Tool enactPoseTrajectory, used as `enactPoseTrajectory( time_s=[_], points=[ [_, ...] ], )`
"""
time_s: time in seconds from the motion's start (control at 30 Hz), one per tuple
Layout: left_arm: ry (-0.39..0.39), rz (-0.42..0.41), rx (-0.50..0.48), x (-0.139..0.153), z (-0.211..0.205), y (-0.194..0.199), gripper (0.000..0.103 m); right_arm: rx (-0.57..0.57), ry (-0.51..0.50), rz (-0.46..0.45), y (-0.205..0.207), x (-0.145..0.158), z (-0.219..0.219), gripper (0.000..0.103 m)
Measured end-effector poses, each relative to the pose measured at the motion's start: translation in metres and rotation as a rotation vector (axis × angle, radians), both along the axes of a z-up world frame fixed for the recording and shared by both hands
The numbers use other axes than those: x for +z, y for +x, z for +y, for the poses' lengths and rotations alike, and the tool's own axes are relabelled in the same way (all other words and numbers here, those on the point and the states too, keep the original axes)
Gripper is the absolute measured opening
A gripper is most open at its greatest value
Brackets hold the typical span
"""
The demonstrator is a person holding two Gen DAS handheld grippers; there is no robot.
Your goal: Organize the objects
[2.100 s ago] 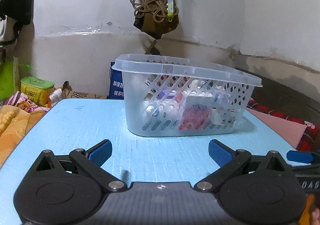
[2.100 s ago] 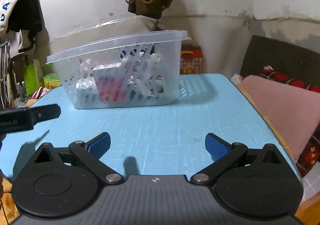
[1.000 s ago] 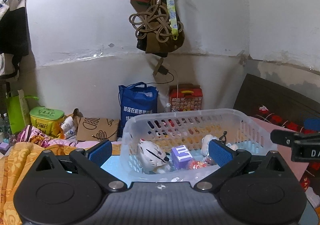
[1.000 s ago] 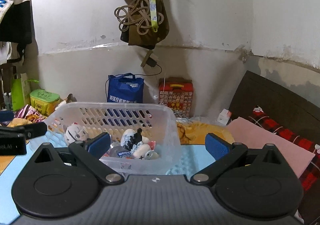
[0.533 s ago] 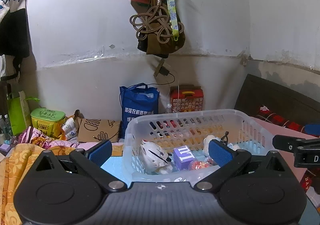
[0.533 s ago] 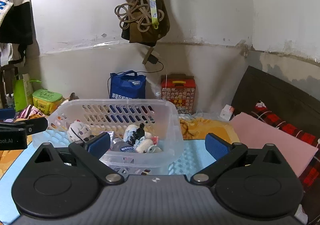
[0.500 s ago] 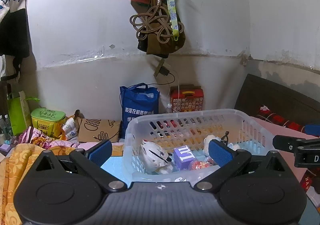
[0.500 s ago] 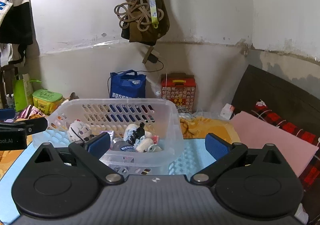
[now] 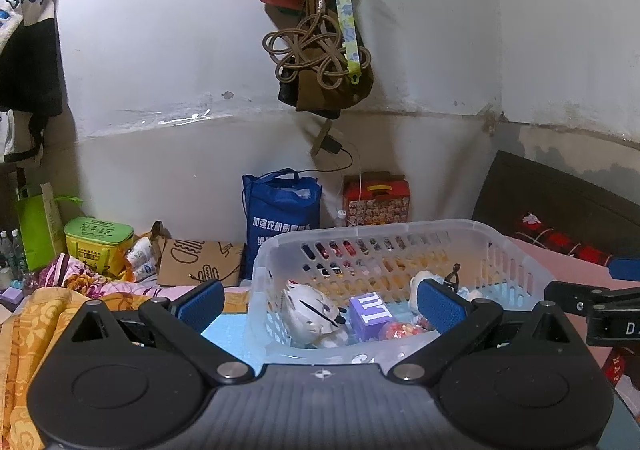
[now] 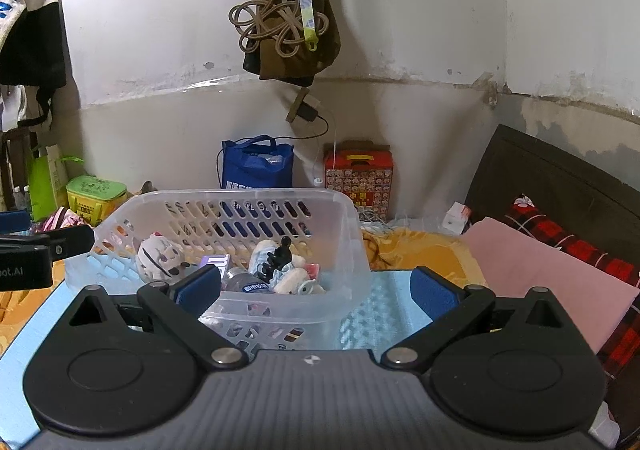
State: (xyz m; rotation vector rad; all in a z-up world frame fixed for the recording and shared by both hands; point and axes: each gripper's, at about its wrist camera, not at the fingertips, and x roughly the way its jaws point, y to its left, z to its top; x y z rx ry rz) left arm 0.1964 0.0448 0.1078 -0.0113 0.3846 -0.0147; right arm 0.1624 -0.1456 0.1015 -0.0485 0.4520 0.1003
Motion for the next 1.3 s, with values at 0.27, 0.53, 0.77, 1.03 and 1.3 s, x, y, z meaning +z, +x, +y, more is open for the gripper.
enactPoseTrajectory(
  time_s=[0.27, 0.53, 0.77, 1.03, 1.3],
  points=[
    [0.011, -0.001, 0.002, 0.0015, 0.0003, -0.0001, 0.103, 0.000, -0.001, -0.009, -0.0003, 0.0010, -0.0006, 0.103],
    [0.010, 0.011, -0.027, 0.0005, -0.0018, -0.0011, 0.103, 0.007, 0.004, -0.011, -0.0005, 0.0009, -0.0007, 0.103],
    [-0.006, 0.009, -0.021, 0.0014, 0.0003, -0.0032, 0.103, 0.007, 0.002, -0.013, -0.0021, -0.0001, -0.0003, 0.103],
    [-0.003, 0.018, -0.014, 0.0005, 0.0006, -0.0011, 0.103, 0.010, 0.012, -0.011, -0.0030, 0.0004, -0.0002, 0.103],
    [-0.003, 0.021, -0.018, -0.0005, 0.0014, -0.0018, 0.103, 0.006, 0.009, -0.010, -0.0043, 0.0000, -0.0001, 0.103]
  ],
)
